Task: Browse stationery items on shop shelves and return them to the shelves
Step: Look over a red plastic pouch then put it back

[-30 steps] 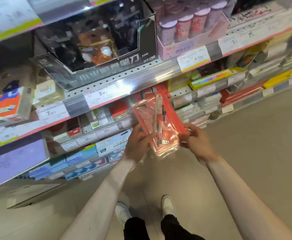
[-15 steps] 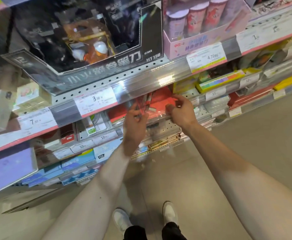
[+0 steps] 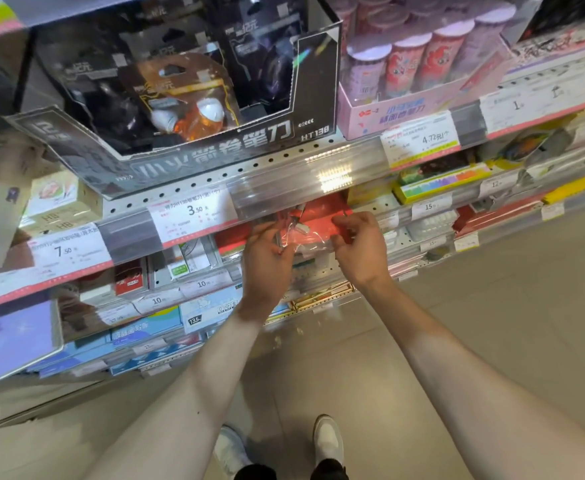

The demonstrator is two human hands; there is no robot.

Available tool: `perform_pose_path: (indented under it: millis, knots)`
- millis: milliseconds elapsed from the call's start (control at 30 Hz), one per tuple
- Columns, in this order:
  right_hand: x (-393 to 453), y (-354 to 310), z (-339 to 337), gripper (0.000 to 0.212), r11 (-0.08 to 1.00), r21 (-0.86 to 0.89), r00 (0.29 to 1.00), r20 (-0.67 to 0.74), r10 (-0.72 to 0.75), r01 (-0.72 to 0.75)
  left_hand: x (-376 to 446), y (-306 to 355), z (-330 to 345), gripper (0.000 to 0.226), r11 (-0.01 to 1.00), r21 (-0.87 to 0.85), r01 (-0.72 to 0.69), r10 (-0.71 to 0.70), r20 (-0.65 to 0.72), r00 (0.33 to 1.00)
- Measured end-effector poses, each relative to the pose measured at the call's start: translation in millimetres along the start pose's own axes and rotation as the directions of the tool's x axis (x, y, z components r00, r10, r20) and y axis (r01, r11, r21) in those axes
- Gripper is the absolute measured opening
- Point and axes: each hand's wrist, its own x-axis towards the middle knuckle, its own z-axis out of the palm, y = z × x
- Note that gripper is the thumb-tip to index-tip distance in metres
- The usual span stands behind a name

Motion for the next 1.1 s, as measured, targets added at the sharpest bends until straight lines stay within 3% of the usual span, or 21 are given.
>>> perform_pose_path:
  millis: [167,333,467,633,933,1100]
  knots:
    - [-7.0,-1.3,0.7,0.030,0.991,-0.075,0.992,-0.057,-0.116,0.111,-9.5,-4.2,-0.3,0.034,0.996,-0.070,-0.054,0.048,-0.081,0.996]
    - [8.8,-0.3,4.6,0.027,0.968,-0.186,0.982,-0.054,-0.180,0.167,8.4,-11.8,4.4,0.020,1.000,-0.028,-0.013,0.011,-0.061,0.998]
    - [10.8,13.7,4.3,0.028,0.935,-0.305,0.984,0.044,-0.175,0.180,3.0,-17.3,9.7,0.048,0.998,0.048,-0.047,0.044,0.050,0.998]
    - [2.7,19.9,4.3,0.053,0.881,-0.415,0.973,0.110,-0.201,0.229,-3.5,-19.4,12.1,0.050,0.972,0.231,-0.031,0.027,0.022,0.999]
    - [10.0,14.5,0.2,0.039,0.808,-0.506,0.952,0.110,-0.285,0.300,5.2,-20.7,10.8,0.052,0.982,0.182,-0.051,0.051,0.004,0.999]
    - [19.1,9.0,1.7,0.027,0.834,-0.443,0.941,0.074,-0.331,0.328,5.2,-17.2,9.5,0.045,0.992,0.117,-0.051,0.057,-0.050,0.997]
